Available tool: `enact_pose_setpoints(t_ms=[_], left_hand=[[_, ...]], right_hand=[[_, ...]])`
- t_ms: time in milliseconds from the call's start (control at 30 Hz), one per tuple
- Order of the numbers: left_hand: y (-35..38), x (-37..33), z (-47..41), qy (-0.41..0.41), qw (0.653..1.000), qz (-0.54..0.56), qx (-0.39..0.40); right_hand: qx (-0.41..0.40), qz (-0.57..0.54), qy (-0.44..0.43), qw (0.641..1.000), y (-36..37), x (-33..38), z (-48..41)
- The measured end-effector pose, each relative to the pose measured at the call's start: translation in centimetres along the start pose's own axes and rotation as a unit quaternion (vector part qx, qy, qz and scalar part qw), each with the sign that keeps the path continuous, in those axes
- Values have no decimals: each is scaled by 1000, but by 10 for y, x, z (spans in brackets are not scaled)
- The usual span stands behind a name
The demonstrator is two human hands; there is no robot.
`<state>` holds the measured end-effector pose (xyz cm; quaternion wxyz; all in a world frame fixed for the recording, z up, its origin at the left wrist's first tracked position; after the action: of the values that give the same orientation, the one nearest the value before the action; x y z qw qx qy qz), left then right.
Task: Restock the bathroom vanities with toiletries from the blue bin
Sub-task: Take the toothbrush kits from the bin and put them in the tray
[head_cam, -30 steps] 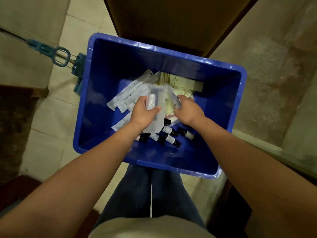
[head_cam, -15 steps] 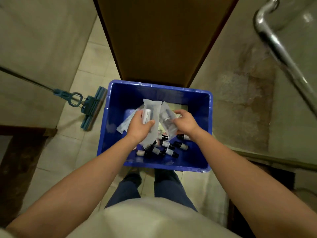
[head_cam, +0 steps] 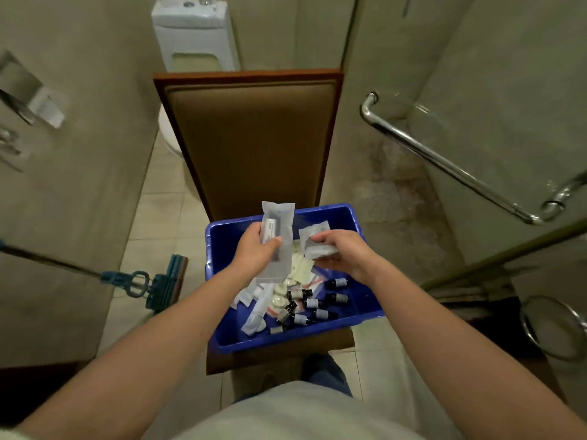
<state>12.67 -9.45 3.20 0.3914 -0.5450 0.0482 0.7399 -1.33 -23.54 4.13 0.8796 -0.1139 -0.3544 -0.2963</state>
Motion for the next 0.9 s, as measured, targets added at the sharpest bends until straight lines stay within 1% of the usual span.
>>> enact_pose_setpoints(t_ms=[133,267,333,400,533,667,833,900], left_hand=[[5,-29,13,50,998,-10,29],[12,-61,26,92,994,-10,49],[17,-75,32,104,993,-5,59],[26,-86,39,113,991,-7,74],[53,-106,58,136,984,-3,119],[85,-121,80,152,976,-2,158],[129,-137,105,160,964,-16,211],[149,-141,115,154,959,-18,237]], right_hand=[[17,-72,-25,997,-10,5,37],[15,-75,-87,993,-25,16,70],[-24,-39,-130,990,-40,21,88],[-89,8,-168,982,-58,24,107],[-201,18,-210,957,-92,22,146],[-268,34,-200,942,-126,7,176],[-315,-2,-164,935,-163,-19,204],[-340,-20,-159,927,-180,-30,218]])
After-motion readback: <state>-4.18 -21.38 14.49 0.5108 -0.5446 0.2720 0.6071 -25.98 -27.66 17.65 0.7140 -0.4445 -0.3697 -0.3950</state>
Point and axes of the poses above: each hand's wrist, its own z-axis away from the middle knuckle, its own y-axis out of the palm, x = y × z, the point moved 10 cm from there along -z, towards the middle knuckle, and after that the axes turned 1 degree about -z, right-handed, at the moved point
